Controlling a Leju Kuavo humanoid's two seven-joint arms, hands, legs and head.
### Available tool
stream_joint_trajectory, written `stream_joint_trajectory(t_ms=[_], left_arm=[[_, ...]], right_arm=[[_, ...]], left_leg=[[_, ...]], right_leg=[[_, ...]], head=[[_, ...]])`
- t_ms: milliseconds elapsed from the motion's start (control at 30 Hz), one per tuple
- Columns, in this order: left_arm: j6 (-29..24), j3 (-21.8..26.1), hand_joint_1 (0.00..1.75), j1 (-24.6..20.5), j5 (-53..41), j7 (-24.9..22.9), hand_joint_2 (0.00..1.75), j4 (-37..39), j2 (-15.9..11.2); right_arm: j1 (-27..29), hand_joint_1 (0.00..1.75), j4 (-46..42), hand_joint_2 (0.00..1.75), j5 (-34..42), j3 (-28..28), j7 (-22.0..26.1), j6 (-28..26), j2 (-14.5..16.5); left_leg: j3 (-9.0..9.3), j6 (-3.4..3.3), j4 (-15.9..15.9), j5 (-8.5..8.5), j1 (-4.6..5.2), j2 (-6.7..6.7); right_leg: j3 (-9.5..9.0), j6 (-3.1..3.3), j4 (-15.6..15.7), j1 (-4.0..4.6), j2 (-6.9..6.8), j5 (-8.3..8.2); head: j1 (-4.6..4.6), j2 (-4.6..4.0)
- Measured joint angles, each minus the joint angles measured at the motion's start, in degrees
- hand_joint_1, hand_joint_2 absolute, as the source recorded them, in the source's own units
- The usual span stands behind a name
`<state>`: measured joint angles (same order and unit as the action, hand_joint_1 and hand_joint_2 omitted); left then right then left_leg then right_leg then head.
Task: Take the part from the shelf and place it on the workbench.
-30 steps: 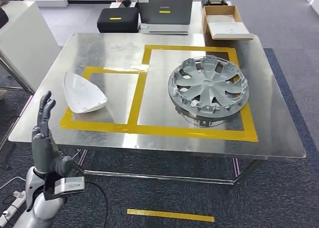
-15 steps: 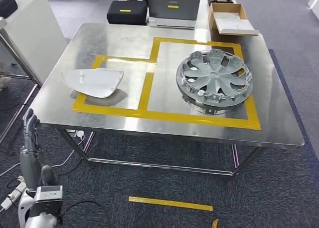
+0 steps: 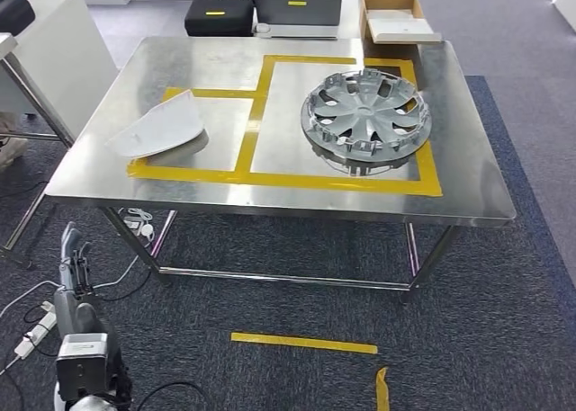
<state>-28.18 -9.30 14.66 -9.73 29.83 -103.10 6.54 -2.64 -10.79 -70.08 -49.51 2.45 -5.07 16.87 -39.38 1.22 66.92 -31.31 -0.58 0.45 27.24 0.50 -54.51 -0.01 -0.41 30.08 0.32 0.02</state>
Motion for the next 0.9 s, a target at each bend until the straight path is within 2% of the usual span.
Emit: stream_joint_trajectory(t_ms=[33, 67, 100, 133, 167, 200, 267, 300, 367, 400, 433, 467, 533, 567, 600, 633, 667, 700, 733, 767, 800, 833, 900], left_arm=[[0.4, 0.1, 0.0, 0.4, 2.0, -0.4, 0.0, 0.9, 0.3], [1.1, 0.5, 0.0, 0.8, 3.8, -0.8, 0.0, 1.8, 0.4], [1.7, 0.8, 0.0, 1.1, 5.1, -1.1, 0.0, 2.6, 0.6], [2.4, 1.3, 0.0, 1.3, 5.9, -1.3, 0.0, 3.3, 0.7], [3.2, 1.8, 0.0, 1.4, 6.5, -1.5, 0.0, 4.0, 0.9], [4.2, 2.3, 0.0, 1.4, 7.0, -1.9, 0.0, 4.6, 1.2], [6.8, 4.1, 0.0, 1.6, 7.9, -3.0, 0.0, 6.4, 2.1], [8.2, 5.1, 0.0, 1.7, 8.2, -3.7, 0.0, 7.3, 2.5], [10.9, 7.2, 0.0, 2.0, 8.3, -5.2, 0.0, 9.5, 3.3], [12.3, 8.0, 0.0, 2.1, 8.3, -5.8, 0.0, 10.5, 3.6], [13.9, 8.9, 0.0, 2.1, 8.3, -6.4, 0.0, 11.6, 4.0], [15.6, 9.8, 0.0, 2.2, 8.2, -7.0, 0.0, 12.7, 4.4], [19.1, 11.9, 0.0, 2.3, 7.1, -8.0, 0.0, 15.3, 5.2], [20.3, 13.1, 0.0, 2.3, 5.7, -8.6, 0.0, 17.0, 5.5], [20.9, 14.6, 0.0, 2.3, 3.8, -9.0, 0.0, 19.0, 5.8], [21.0, 16.2, 0.0, 2.2, 1.7, -9.5, 0.0, 21.2, 6.1], [20.6, 18.0, 0.0, 1.7, -0.6, -9.6, 0.0, 24.0, 6.5], [19.7, 20.0, 0.0, 1.1, -3.0, -9.5, 0.0, 27.3, 6.7], [18.1, 21.9, 0.0, 0.2, -5.4, -9.1, 0.0, 31.0, 6.8], [15.7, 23.9, 0.0, -1.0, -7.9, -8.3, 0.0, 35.5, 6.8], [12.8, 25.9, 0.0, -2.4, -10.2, -7.3, 0.0, 40.4, 6.7], [9.9, 27.8, 0.0, -4.0, -12.2, -6.4, 0.0, 45.8, 6.4], [5.4, 31.2, 0.0, -6.9, -14.8, -5.3, 0.0, 56.4, 5.5]], right_arm=[[0.0, 0.0, 0.0, 0.0, 0.0, 0.0, 0.4, 0.0, 0.0], [0.0, 0.0, 0.0, 0.0, 0.0, 0.0, 0.8, 0.0, 0.0], [0.0, 0.0, 0.0, 0.0, 0.0, 0.0, 1.1, 0.0, 0.0], [0.0, 0.0, 0.0, 0.0, -0.1, 0.0, 1.3, 0.0, 0.0], [0.0, 0.0, 0.0, 0.0, -0.1, 0.0, 1.4, 0.0, 0.0], [0.0, 0.0, 0.0, 0.0, -0.1, 0.0, 1.6, 0.0, 0.0], [0.0, 0.0, 0.0, 0.0, -0.1, 0.0, 1.8, 0.0, 0.0], [0.0, 0.0, 0.0, 0.0, -0.1, 0.0, 1.9, -0.1, 0.0], [0.0, 0.0, 0.0, 0.0, -0.3, 0.0, 1.6, -0.4, -0.1], [0.1, 0.0, 0.0, 0.0, -0.5, 0.0, 1.4, -0.6, -0.2], [0.1, 0.0, 0.0, 0.0, -0.7, 0.0, 1.0, -0.9, -0.2], [0.2, 0.0, 0.0, 0.0, -0.9, 0.0, 0.7, -1.3, -0.3], [0.2, 0.0, 0.0, 0.0, -1.5, 0.0, 0.2, -2.3, -0.5], [0.2, 0.0, 0.0, 0.0, -1.6, 0.0, 0.1, -2.9, -0.6], [0.3, 0.0, 0.0, 0.0, -1.6, 0.0, 0.2, -3.4, -0.7], [0.3, 0.0, 0.0, 0.0, -1.5, 0.0, 0.4, -3.7, -0.8], [0.4, 0.0, 0.0, 0.0, -1.4, 0.0, 0.6, -3.7, -1.0], [0.4, 0.0, 0.0, 0.0, -1.4, 0.0, 0.8, -3.4, -1.1], [0.4, 0.0, 0.0, 0.0, -1.3, 0.0, 1.1, -3.0, -1.2], [0.3, 0.0, 0.0, 0.0, -1.4, 0.0, 1.2, -2.7, -1.3], [0.1, 0.0, -0.1, 0.0, -1.6, 0.0, 1.3, -2.5, -1.3], [0.0, 0.0, -0.1, 0.0, -1.9, 0.0, 1.1, -2.3, -1.4], [0.0, 0.0, -0.1, 0.0, -2.8, 0.2, 0.5, -2.0, -1.5]], left_leg=[[-0.41, 0.05, 3.8, -2.08, 0.0, 0.0], [-0.31, 0.01, 6.5, -2.76, 0.0, 0.0], [0.38, -0.12, 7.6, -2.22, 0.01, -0.01], [1.86, -0.35, 6.7, -0.82, 0.04, -0.02], [4.21, -0.67, 4.0, 0.7, 0.1, -0.04], [7.03, -1.02, 0.1, 1.4, 0.21, -0.07], [12.21, -1.62, -7.9, 0.88, 0.51, -0.14], [13.41, -1.82, -10.1, 0.16, 0.69, -0.16], [13.48, -2.4, -11.3, 0.24, 0.9, -0.12], [13.0, -2.82, -11.4, 0.72, 0.89, -0.05], [12.42, -3.31, -11.5, 1.26, 0.82, 0.02], [11.71, -3.69, -11.6, 1.84, 0.75, 0.08], [10.25, -4.07, -11.6, 2.85, 0.81, 0.13], [9.53, -4.1, -11.6, 3.41, 0.88, 0.2], [8.82, -4.08, -11.6, 3.97, 0.94, 0.28], [8.12, -4.03, -11.5, 4.52, 0.97, 0.37], [7.5, -3.96, -11.5, 5.03, 0.98, 0.41], [7.02, -3.83, -11.4, 5.49, 0.98, 0.41], [6.66, -3.64, -11.3, 5.86, 1.03, 0.38], [6.39, -3.4, -11.1, 6.18, 1.11, 0.36], [6.2, -3.12, -10.9, 6.51, 1.2, 0.36], [6.06, -2.84, -10.8, 6.81, 1.28, 0.37], [5.88, -2.25, -10.6, 7.07, 1.27, 0.33]], right_leg=[[0.72, 0.11, -0.1, 0.15, -0.09, -0.63], [1.48, 0.14, -0.2, 0.3, -0.16, -1.25], [2.33, 0.16, -0.4, 0.45, -0.2, -1.83], [3.25, 0.14, -0.7, 0.58, -0.21, -2.39], [4.26, 0.08, -1.1, 0.68, -0.2, -2.89], [5.15, -0.03, -1.5, 0.77, -0.19, -3.32], [6.29, -0.46, -2.1, 0.9, -0.14, -4.13], [6.59, -0.75, -2.3, 0.88, -0.13, -4.54], [7.06, -1.49, -2.3, 0.72, -0.08, -5.21], [7.36, -1.86, -2.6, 0.61, 0.02, -4.83], [8.04, -2.22, -3.5, 0.54, 0.11, -3.56], [9.07, -2.51, -5.5, 0.47, 0.21, -1.33], [11.45, -2.94, -12.2, 0.36, 0.27, 3.7], [12.31, -3.04, -15.8, 0.35, 0.27, 5.06], [12.51, -3.08, -18.1, 0.35, 0.27, 4.98], [11.84, -3.06, -18.8, 0.35, 0.26, 3.83], [10.03, -3.01, -17.4, 0.35, 0.26, 2.02], [7.14, -2.94, -13.9, 0.35, 0.26, 0.35], [3.69, -2.84, -9.3, 0.36, 0.26, -0.25], [0.51, -2.69, -4.8, 0.38, 0.31, -0.11], [-1.46, -2.47, -1.5, 0.4, 0.35, 0.54], [-2.39, -2.17, 0.3, 0.45, 0.39, 1.28], [-2.1, -1.21, 1.0, 0.38, 0.32, 1.34]], head=[[0.01, 0.0], [0.01, 0.0], [0.01, 0.0], [0.01, 0.0], [0.02, 0.0], [0.02, 0.0], [0.05, 0.0], [0.05, 0.0], [0.02, 0.0], [0.0, 0.0], [0.05, 0.0], [0.05, 0.0], [0.16, 0.0], [0.16, 0.0], [0.15, 0.0], [0.14, 0.0], [0.14, 0.0], [0.14, 0.0], [0.16, 0.0], [0.15, 0.0], [0.16, 0.0], [0.16, 0.0], [0.21, 0.0]])
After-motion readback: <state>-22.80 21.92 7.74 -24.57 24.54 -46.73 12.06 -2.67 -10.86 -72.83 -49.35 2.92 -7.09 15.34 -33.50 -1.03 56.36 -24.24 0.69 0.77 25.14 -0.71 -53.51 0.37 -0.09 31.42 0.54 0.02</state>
